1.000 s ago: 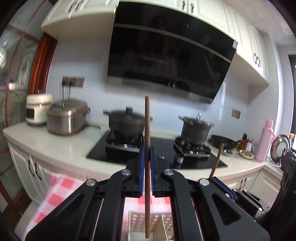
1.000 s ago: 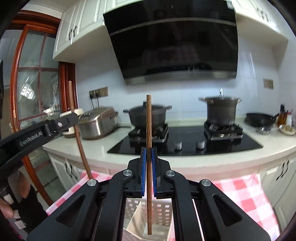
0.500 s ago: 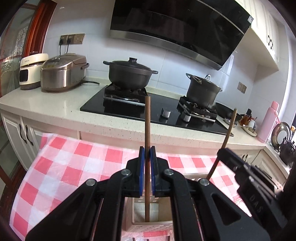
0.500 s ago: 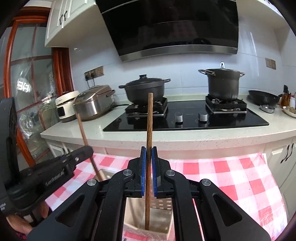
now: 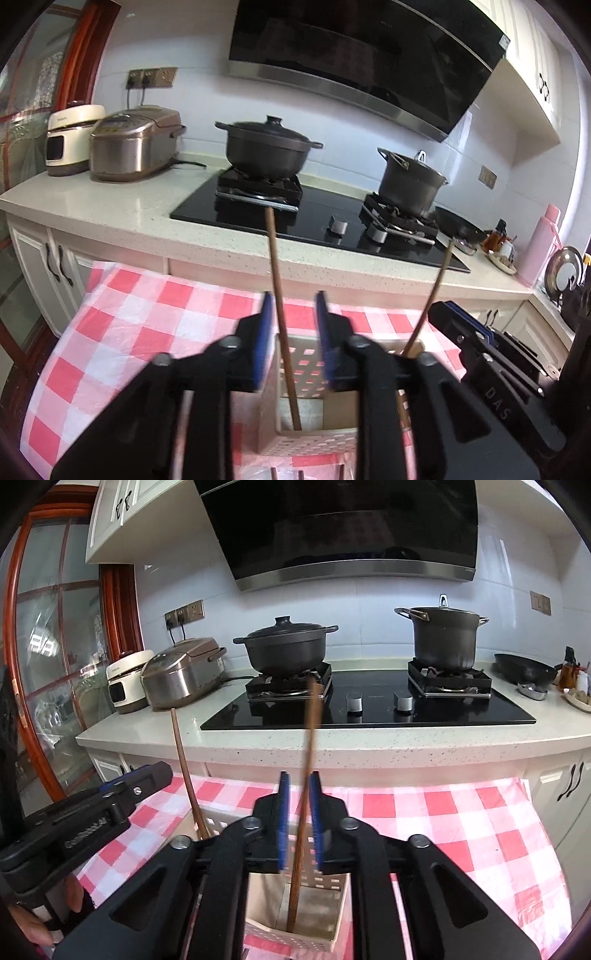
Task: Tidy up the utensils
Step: 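Lower the chopstick into the white caddy and open the right gripper, then move the right gripper back over the remaining utensils, then close the right gripper on the handle of a white spoon, then carry the white spoon over the caddy with the right gripper while the left holds another spoon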
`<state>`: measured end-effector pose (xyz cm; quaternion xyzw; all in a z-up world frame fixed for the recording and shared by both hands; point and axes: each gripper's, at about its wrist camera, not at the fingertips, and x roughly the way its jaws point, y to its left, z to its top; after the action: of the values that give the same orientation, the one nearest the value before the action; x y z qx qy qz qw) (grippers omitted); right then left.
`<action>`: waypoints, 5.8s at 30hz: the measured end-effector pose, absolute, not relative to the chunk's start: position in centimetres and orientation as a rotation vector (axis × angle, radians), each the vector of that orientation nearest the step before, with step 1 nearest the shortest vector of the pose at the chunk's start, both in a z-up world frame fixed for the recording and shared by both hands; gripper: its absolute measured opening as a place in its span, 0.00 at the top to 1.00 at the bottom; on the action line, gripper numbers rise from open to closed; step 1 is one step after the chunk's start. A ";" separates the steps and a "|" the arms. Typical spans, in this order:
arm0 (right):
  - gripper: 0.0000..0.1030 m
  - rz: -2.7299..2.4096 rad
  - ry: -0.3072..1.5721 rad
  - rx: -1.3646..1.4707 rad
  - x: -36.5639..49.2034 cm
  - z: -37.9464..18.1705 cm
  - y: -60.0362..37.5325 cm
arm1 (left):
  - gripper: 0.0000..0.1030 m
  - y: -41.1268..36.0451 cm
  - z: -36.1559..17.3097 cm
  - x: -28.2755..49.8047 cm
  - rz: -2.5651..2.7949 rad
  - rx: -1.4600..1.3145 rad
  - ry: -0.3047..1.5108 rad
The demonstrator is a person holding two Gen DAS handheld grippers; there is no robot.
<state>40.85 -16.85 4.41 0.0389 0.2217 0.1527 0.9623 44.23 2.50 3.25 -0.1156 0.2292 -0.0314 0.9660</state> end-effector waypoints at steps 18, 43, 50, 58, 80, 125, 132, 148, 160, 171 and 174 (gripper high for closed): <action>0.49 0.313 0.399 0.122 33.5 5.8 -20.1 | 0.05 6.0 4.6 34.2 0.094 -0.183 0.302; 0.31 0.253 0.573 0.042 19.0 -5.1 -22.2 | 0.05 2.1 -6.9 23.3 0.088 0.040 0.516; 0.31 0.251 0.615 0.063 18.8 -6.9 -23.0 | 0.05 1.5 -10.0 23.8 0.060 0.060 0.602; 0.34 0.241 0.692 0.055 18.6 -9.1 -23.2 | 0.22 -0.6 -11.3 26.0 -0.055 0.056 0.684; 0.46 0.267 0.836 0.124 19.3 -10.5 -21.9 | 0.95 -1.2 -12.1 28.0 -0.189 -0.039 0.736; 0.67 0.148 1.052 -0.078 24.5 -10.6 -18.8 | 0.95 4.7 -10.0 23.7 -0.157 -0.158 0.607; 0.65 0.168 1.060 -0.062 25.3 -10.6 -18.5 | 0.95 5.5 -10.2 23.7 -0.142 -0.175 0.619; 0.67 0.198 0.918 -0.009 24.6 -9.1 -19.9 | 0.95 6.7 -9.7 22.8 -0.124 -0.189 0.599; 0.68 0.236 0.700 0.038 21.9 -4.0 -21.8 | 0.95 5.6 -6.3 21.4 -0.136 -0.143 0.530; 0.86 0.233 0.626 0.048 20.4 -2.3 -22.5 | 0.95 5.7 -3.0 20.4 -0.178 -0.150 0.462; 0.86 0.235 0.632 0.039 20.5 -2.5 -22.5 | 0.95 5.7 -2.7 20.8 -0.189 -0.166 0.468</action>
<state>20.49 -22.51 -2.47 0.0193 0.3103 0.1155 0.9434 20.83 5.65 -2.66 -0.0818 0.2315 -0.0932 0.9649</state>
